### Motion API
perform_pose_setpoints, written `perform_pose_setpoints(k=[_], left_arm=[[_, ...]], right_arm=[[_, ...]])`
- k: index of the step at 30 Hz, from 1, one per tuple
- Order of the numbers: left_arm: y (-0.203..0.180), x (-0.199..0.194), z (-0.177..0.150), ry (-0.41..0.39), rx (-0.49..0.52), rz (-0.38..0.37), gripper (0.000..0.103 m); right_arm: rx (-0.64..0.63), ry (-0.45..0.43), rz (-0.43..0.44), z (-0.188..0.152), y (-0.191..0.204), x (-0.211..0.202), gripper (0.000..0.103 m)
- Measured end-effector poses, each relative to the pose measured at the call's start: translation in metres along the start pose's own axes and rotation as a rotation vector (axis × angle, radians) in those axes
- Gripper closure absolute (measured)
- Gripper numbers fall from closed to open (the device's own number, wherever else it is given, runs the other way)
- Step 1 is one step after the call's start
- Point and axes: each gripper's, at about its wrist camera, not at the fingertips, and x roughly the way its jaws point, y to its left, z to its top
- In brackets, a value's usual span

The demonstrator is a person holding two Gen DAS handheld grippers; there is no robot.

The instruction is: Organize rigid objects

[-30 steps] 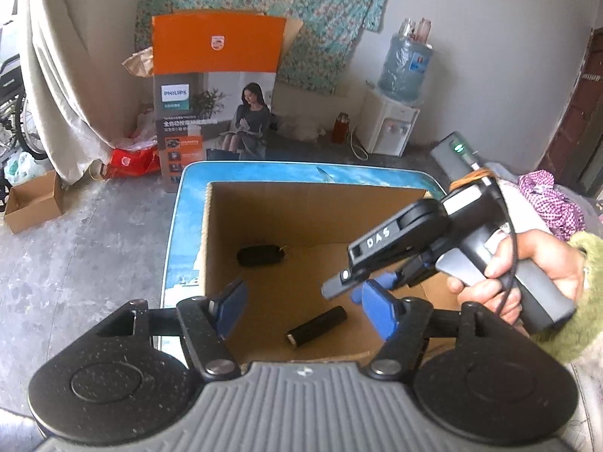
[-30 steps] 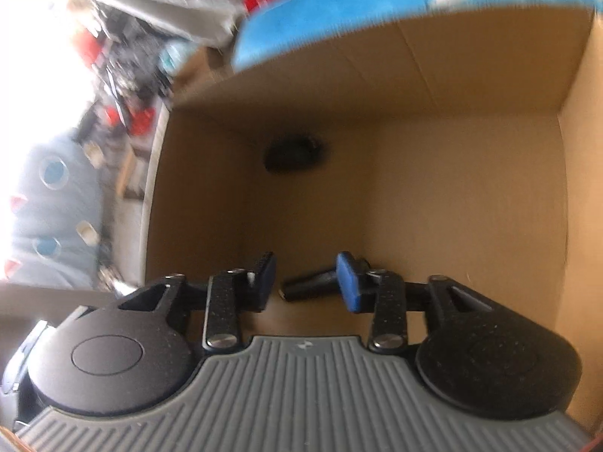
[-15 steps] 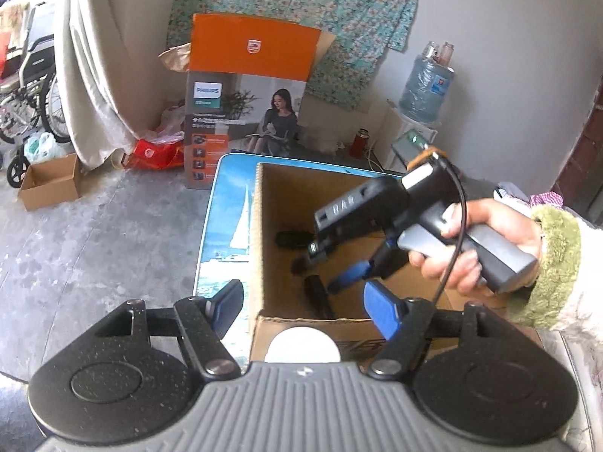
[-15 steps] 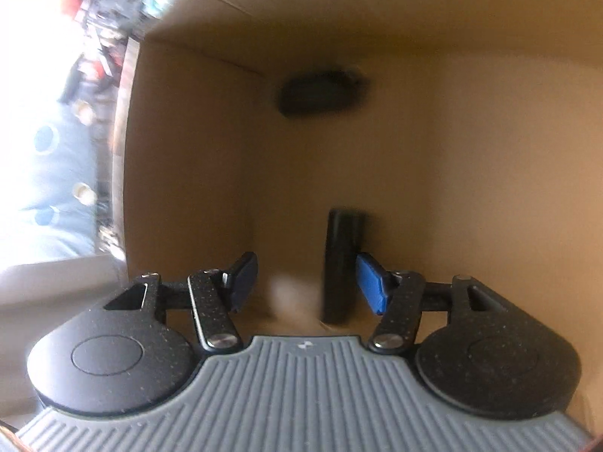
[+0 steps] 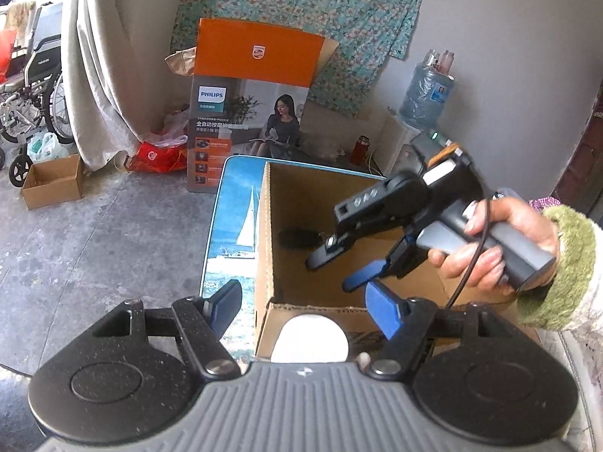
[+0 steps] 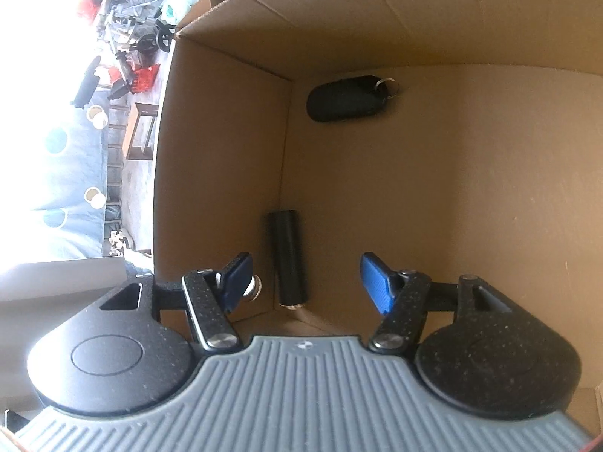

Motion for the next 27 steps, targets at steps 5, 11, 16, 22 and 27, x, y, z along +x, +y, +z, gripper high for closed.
perform_pose_setpoints(k=[5,11,16,22,27], left_arm=[[-0.005,-0.005,-0.009,-0.003,0.014,-0.036,0.025],[-0.013,-0.012,-0.024,0.002,0.026,-0.128,0.025],[-0.023,-0.015,-0.046,0.016,0.046,-0.192,0.025],[-0.055,0.004,-0.076,0.139,0.154,-0.237,0.027],[-0.084,0.027,-0.099,0.213,0.259,-0.226,0.039]], right_arm=[[-0.066,-0.074,0.064,-0.024,0.007,-0.038,0.037],[-0.195,-0.243,0.152,-0.087,0.007,-0.121,0.033],[-0.234,-0.414,0.238,-0.145,-0.004,-0.177,0.033],[-0.102,-0.399,0.235,-0.219,-0.063,-0.143,0.036],[0.036,-0.28,0.222,-0.25,-0.097,-0.091,0.052]])
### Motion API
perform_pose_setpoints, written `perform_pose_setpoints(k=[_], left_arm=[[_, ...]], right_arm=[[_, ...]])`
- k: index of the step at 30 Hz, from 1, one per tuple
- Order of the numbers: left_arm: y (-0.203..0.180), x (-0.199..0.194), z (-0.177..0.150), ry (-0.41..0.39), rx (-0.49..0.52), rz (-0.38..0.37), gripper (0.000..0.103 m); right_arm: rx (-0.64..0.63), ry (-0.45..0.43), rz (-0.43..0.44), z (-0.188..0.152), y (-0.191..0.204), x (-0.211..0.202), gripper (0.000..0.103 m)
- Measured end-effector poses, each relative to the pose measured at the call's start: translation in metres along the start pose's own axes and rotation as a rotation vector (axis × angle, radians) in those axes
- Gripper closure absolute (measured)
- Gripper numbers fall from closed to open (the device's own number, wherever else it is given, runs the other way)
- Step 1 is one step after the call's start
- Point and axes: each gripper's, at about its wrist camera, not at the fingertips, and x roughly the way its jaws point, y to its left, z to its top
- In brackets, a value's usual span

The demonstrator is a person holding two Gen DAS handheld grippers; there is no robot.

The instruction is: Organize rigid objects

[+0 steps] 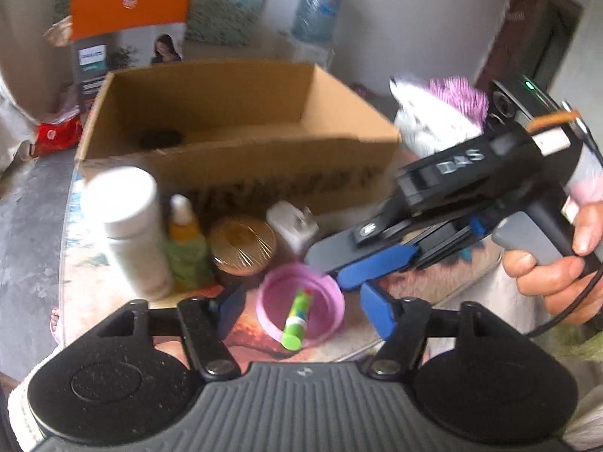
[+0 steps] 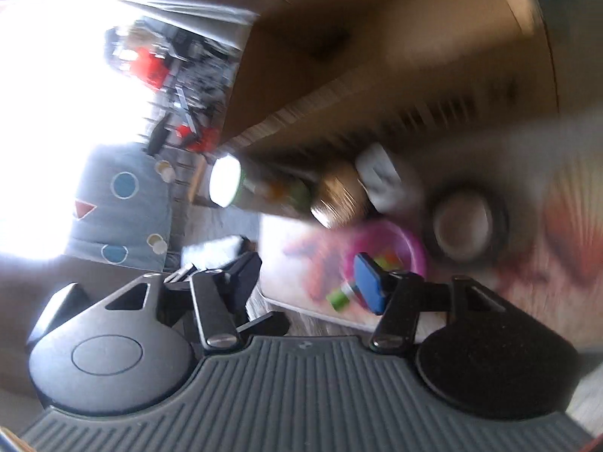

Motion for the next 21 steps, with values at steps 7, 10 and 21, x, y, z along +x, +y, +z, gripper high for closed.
perform_pose_setpoints(k=[7,10,21], left_arm=[[-0.01,0.034,-0.005,0.097,0.072,0.045,0.073],[-0.01,0.042,-0.003,0.126,0.081,0.053,0.082],[-0.003,0.071,0.005,0.217,0.047,0.025,0.085]], right_arm=[[0.108,0.077,-0.054,-0.009,-0.019,0.031,0.057],[0.114,0.088,-0.076,-0.005,-0.02,0.036,0.059],[0.134,0.14,-0.117,0.011,-0.028,0.065,0.067]])
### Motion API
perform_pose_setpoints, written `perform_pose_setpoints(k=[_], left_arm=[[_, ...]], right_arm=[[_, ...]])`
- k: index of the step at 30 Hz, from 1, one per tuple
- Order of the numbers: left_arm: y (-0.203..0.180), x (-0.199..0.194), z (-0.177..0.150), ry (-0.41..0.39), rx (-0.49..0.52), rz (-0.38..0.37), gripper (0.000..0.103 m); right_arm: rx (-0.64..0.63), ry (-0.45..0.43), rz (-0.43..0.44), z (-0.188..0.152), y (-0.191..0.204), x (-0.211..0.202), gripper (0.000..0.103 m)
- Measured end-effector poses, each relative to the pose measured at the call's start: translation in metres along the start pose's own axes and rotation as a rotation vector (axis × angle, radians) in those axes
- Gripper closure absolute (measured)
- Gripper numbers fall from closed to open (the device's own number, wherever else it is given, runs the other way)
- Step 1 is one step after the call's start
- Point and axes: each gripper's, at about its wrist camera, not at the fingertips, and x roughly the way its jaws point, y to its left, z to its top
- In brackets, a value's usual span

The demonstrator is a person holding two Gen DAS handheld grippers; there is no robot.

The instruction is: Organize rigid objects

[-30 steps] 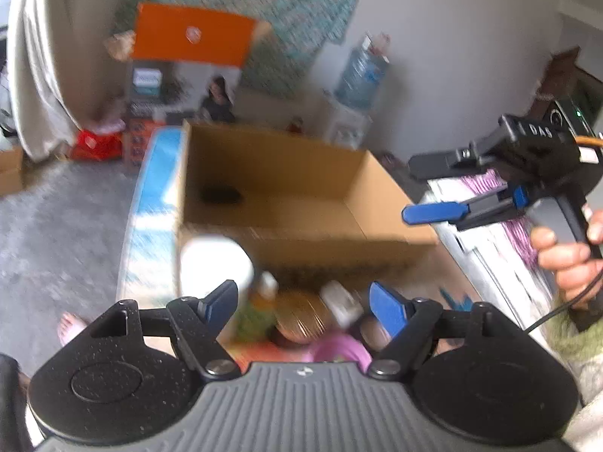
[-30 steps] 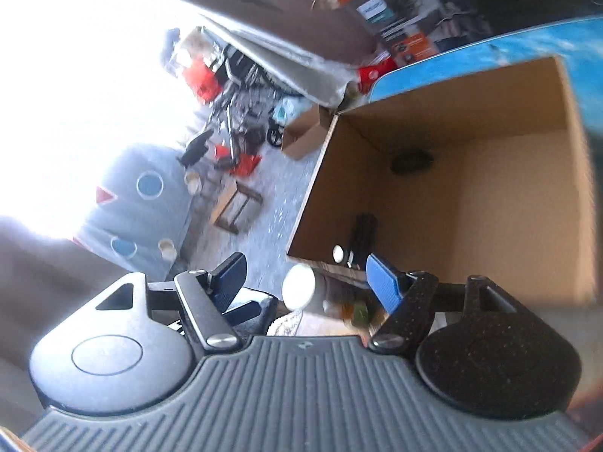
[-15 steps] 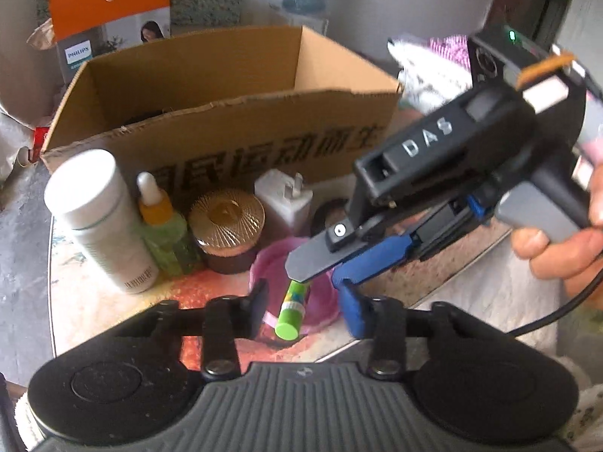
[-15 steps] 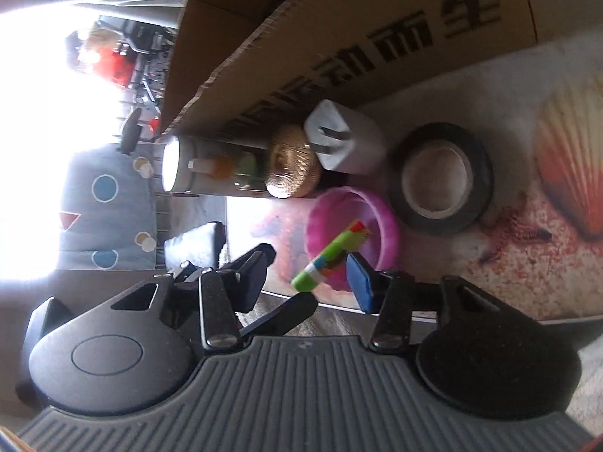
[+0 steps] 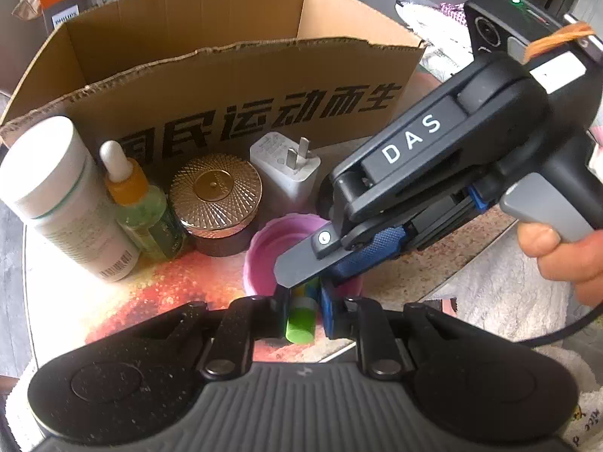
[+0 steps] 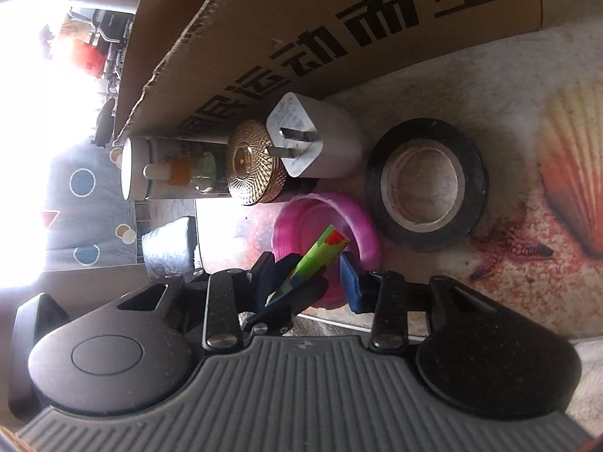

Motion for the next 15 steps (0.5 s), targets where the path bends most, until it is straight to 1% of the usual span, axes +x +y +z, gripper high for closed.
perform_pose_setpoints(k=[3,5,8,11,15], left_arm=[[0.002,0.011,0.005,0.018,-0.012,-0.014,0.085],[0.002,0.013,0.008,0.012,-0.011,-0.009,0.085],[0.001,0.012,0.009,0.006,-0.016,-0.008,0.085],[-0.001,0.004,0.006,-0.003,-0.015,-0.005,0.085],[-0.005,-0.012,0.005,-0.039,-0.01,0.014,0.085]], right_arm=[[0.001,-0.011,-0.004,0.002,0.0,0.006,0.07],[0.002,-0.024,-0.002,0.002,0.0,0.005,0.076],[-0.007,-0.055,-0.002,0.0,-0.002,0.001,0.082],[-0.001,-0.08,0.02,-0.004,-0.006,0.0,0.083],[-0.02,-0.114,0.052,-0.014,-0.004,-0.007,0.084]])
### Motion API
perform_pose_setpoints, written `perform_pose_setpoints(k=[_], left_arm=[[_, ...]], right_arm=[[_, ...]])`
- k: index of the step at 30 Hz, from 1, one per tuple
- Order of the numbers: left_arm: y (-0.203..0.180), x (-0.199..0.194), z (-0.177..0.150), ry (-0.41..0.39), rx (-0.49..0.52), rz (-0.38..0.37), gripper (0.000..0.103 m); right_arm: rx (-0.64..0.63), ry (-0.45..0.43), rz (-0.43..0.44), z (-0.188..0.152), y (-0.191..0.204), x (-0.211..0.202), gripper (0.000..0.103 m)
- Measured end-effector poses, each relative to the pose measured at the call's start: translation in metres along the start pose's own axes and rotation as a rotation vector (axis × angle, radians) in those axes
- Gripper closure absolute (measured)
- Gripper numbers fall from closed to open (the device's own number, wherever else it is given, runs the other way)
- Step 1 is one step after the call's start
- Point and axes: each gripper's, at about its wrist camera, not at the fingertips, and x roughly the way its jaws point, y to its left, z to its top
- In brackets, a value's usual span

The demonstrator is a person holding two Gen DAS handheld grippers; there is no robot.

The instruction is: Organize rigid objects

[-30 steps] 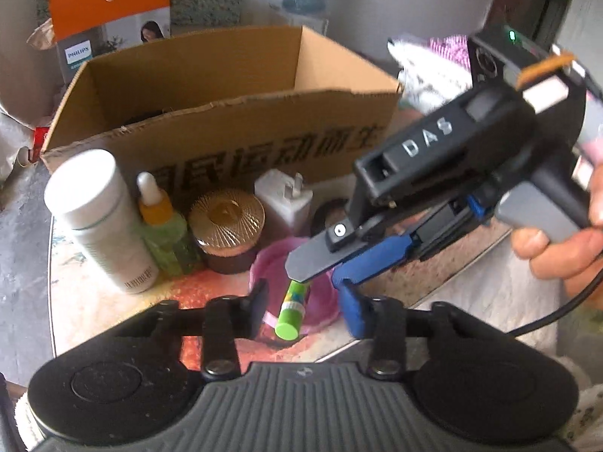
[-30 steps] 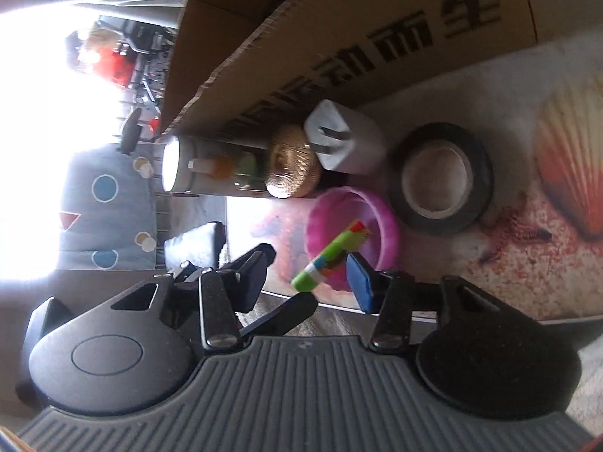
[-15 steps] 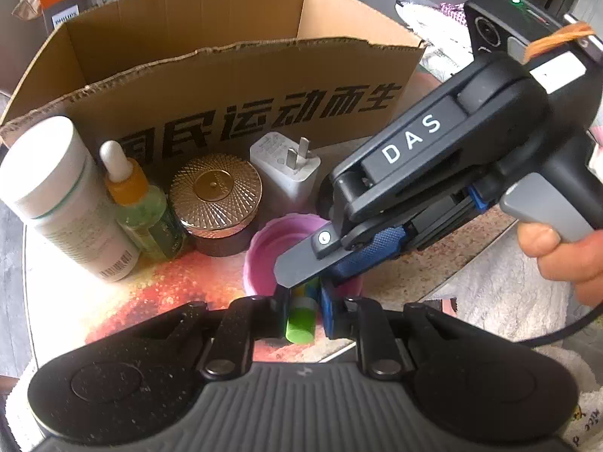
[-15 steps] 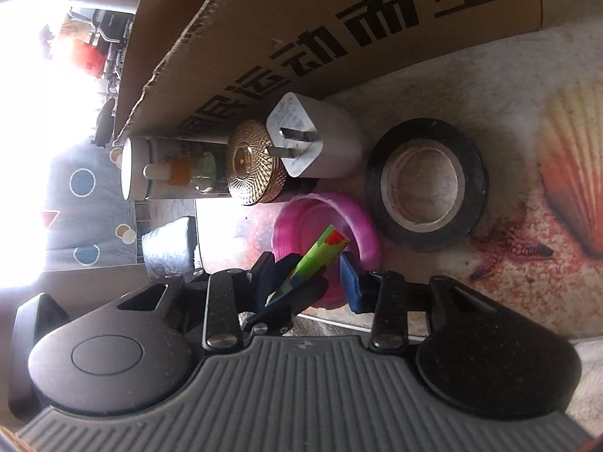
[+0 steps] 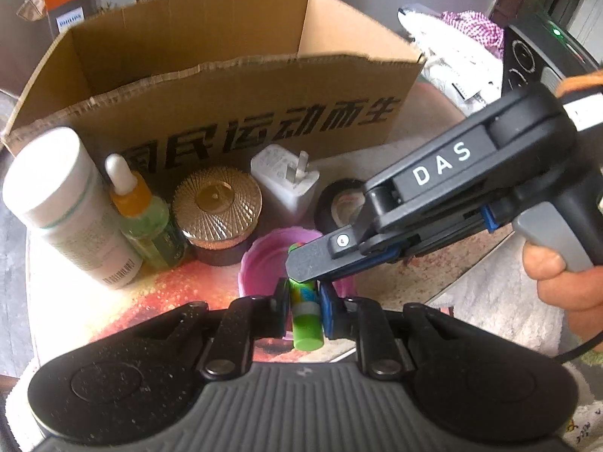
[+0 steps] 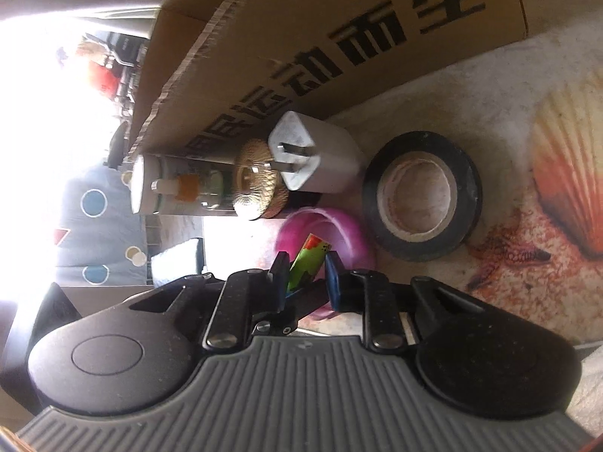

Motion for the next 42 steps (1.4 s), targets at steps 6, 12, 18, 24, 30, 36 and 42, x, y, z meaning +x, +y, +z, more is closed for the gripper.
perform_pose_setpoints(k=[6,12,18,24,30,36,42], left_arm=[[-0.009,-0.039,0.01,-0.103,0.015,0.048,0.085],[-0.005,-0.08,0.036,-0.227,0.01,0.102,0.085],[0.025,-0.101,0.08,-0.275,-0.039,0.128,0.085],[0.078,-0.079,0.126,-0.178,-0.126,0.105,0.085],[0.117,-0.037,0.151,-0.068,-0.169,0.126,0.086],[0.13,-0.003,0.162,0.02,-0.163,0.161,0.086],[0.133,0.003,0.164,0.018,-0.154,0.212,0.083]], right_arm=[[-0.095,-0.08,0.038,-0.011,0.027,-0.024,0.084],[-0.251,-0.189,0.08,-0.008,0.075,-0.054,0.084],[-0.374,-0.234,0.116,0.029,0.127,-0.065,0.084],[-0.377,-0.153,0.124,0.102,0.158,-0.04,0.084],[-0.313,-0.028,0.064,0.173,0.168,0.009,0.084],[-0.302,0.045,-0.039,0.217,0.167,0.069,0.084],[-0.295,0.085,-0.088,0.237,0.166,0.113,0.083]])
